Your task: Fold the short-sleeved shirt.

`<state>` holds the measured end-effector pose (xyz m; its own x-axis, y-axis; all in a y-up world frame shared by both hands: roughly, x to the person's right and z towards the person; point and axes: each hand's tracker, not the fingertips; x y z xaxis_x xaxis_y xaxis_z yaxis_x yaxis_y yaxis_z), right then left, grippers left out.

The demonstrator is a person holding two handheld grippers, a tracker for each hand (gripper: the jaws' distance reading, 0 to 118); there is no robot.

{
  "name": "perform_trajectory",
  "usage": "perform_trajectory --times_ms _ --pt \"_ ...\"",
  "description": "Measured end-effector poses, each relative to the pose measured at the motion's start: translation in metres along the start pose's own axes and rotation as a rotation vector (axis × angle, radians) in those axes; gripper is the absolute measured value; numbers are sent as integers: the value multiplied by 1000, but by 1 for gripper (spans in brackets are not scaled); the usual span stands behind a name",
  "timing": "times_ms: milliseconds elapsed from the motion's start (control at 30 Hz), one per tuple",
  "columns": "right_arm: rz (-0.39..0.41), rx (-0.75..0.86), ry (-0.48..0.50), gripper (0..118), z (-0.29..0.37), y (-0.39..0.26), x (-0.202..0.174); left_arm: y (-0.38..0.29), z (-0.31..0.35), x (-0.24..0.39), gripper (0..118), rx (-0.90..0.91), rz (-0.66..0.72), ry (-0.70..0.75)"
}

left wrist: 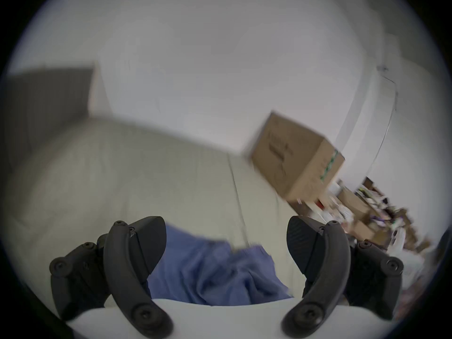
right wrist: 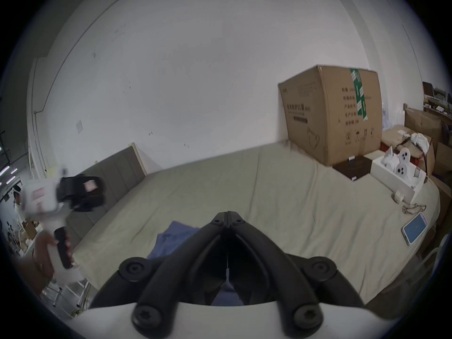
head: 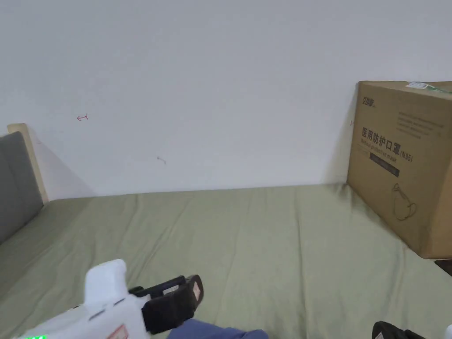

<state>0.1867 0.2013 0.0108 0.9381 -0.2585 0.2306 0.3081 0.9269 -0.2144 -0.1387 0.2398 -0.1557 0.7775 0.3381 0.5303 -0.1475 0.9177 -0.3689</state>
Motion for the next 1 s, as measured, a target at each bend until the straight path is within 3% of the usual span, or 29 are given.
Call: perform_trajectory --times_ms 33,67,133,167,233,333,400,700,800,900,933,967,1000 --pt "4 26 -6 0 2 1 -3 -8 21 8 96 103 -57 40" --pt "7 60 -13 0 5 2 -7 -18 38 14 75 163 -107 72" --pt "11 123 -30 0 12 2 -13 -35 59 18 9 238 -140 135" --pt "8 159 -40 0 15 1 -15 -41 65 20 0 236 -132 167" --pt "6 211 -53 0 20 0 -17 -50 73 18 0 225 -92 229" --pt "4 223 -82 0 26 -1 -22 -56 76 5 0 179 5 194" --pt "2 223 -80 0 27 -1 -20 -59 77 2 0 181 -9 244" --pt "-6 176 -85 0 20 -3 -14 -39 66 2 0 173 -63 210" --pt "0 151 -55 0 15 -4 -11 -2 13 -20 0 -75 -62 205" --pt "27 127 -46 0 10 -6 -9 10 -72 -71 0 -496 90 150" --pt "33 119 -42 0 8 -7 -8 5 -100 -99 6 -582 181 69" --pt "38 110 -40 0 5 -9 -7 -5 -121 -117 46 -654 273 36" --pt "38 94 -41 0 2 -10 -5 -14 -138 -128 96 -718 308 59"
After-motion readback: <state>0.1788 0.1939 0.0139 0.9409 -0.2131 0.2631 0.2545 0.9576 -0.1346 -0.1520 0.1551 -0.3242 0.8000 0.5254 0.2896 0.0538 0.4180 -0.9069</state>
